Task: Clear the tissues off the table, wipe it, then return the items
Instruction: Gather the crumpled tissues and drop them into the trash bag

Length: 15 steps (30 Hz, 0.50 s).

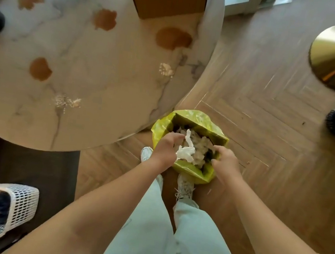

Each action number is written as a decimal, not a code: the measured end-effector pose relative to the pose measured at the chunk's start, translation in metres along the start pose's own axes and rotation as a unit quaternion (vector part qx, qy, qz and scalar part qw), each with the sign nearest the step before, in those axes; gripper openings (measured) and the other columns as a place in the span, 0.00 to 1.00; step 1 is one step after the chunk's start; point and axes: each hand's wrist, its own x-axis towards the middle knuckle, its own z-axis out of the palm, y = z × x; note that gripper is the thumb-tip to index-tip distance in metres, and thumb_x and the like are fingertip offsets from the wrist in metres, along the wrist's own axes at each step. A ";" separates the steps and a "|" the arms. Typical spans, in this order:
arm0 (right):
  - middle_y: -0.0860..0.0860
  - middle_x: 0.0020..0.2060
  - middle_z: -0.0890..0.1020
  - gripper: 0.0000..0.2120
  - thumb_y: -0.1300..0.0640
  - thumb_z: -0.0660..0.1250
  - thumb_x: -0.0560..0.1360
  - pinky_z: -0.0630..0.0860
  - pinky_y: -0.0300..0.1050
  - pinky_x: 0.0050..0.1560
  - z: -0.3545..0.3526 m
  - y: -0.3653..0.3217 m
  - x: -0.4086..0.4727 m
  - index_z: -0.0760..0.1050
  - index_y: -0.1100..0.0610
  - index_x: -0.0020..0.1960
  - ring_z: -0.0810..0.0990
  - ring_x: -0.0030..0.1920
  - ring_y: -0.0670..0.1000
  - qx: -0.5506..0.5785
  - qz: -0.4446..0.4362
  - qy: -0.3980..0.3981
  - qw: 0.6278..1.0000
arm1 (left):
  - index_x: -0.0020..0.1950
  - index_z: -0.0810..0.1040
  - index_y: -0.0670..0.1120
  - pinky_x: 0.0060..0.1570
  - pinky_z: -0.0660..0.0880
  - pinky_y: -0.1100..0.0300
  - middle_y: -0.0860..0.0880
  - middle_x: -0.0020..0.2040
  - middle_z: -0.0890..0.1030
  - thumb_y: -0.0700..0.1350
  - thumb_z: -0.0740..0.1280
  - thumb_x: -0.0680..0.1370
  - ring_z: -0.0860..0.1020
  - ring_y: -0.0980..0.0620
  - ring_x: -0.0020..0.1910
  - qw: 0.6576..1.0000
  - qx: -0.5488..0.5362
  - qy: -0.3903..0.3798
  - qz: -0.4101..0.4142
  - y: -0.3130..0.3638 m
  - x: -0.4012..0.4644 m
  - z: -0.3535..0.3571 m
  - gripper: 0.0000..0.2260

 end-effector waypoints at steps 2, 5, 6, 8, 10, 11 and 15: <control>0.55 0.63 0.71 0.22 0.67 0.60 0.75 0.74 0.51 0.59 -0.002 -0.001 -0.003 0.68 0.55 0.68 0.72 0.60 0.56 0.001 0.001 0.002 1.000 | 0.67 0.71 0.42 0.56 0.64 0.71 0.45 0.65 0.71 0.24 0.56 0.71 0.68 0.50 0.66 1.000 0.014 0.010 0.003 -0.003 -0.003 -0.007 0.27; 0.55 0.62 0.72 0.20 0.68 0.59 0.75 0.75 0.49 0.55 -0.010 -0.017 -0.007 0.70 0.56 0.66 0.73 0.58 0.56 0.017 -0.023 0.016 0.999 | 0.64 0.73 0.43 0.52 0.61 0.80 0.47 0.64 0.73 0.26 0.56 0.73 0.70 0.52 0.65 1.000 0.008 0.025 0.018 0.001 -0.010 -0.021 0.23; 0.55 0.61 0.72 0.19 0.68 0.58 0.75 0.74 0.49 0.57 -0.014 -0.026 -0.009 0.71 0.57 0.65 0.73 0.59 0.55 0.027 -0.037 0.025 0.999 | 0.63 0.74 0.43 0.52 0.61 0.80 0.46 0.63 0.75 0.27 0.56 0.74 0.71 0.52 0.64 0.999 0.007 0.037 0.036 0.003 -0.013 -0.027 0.22; 0.56 0.60 0.74 0.17 0.69 0.58 0.75 0.72 0.50 0.62 -0.022 -0.049 -0.013 0.72 0.60 0.62 0.73 0.60 0.55 0.037 -0.081 0.042 0.995 | 0.61 0.76 0.42 0.55 0.63 0.77 0.46 0.60 0.77 0.28 0.58 0.74 0.73 0.53 0.61 0.995 0.001 0.068 0.072 0.010 -0.021 -0.039 0.19; 0.55 0.57 0.75 0.15 0.68 0.59 0.75 0.72 0.45 0.59 -0.028 -0.077 -0.020 0.74 0.60 0.60 0.73 0.57 0.52 0.024 -0.143 0.058 0.988 | 0.58 0.77 0.42 0.57 0.68 0.72 0.46 0.56 0.79 0.29 0.60 0.74 0.76 0.54 0.56 0.990 -0.027 0.101 0.098 0.016 -0.030 -0.053 0.16; 0.54 0.56 0.76 0.15 0.68 0.59 0.75 0.71 0.42 0.57 -0.030 -0.091 -0.023 0.74 0.60 0.59 0.74 0.55 0.51 0.019 -0.173 0.066 0.982 | 0.57 0.78 0.42 0.57 0.71 0.69 0.47 0.54 0.80 0.29 0.62 0.74 0.77 0.54 0.54 0.986 -0.039 0.120 0.110 0.019 -0.034 -0.060 0.15; 0.57 0.52 0.79 0.13 0.69 0.61 0.74 0.71 0.39 0.55 -0.030 -0.157 -0.033 0.77 0.62 0.56 0.77 0.53 0.54 0.019 -0.305 0.091 0.948 | 0.52 0.80 0.41 0.51 0.75 0.69 0.48 0.47 0.81 0.28 0.63 0.73 0.79 0.54 0.47 0.963 -0.085 0.221 0.126 0.026 -0.051 -0.097 0.13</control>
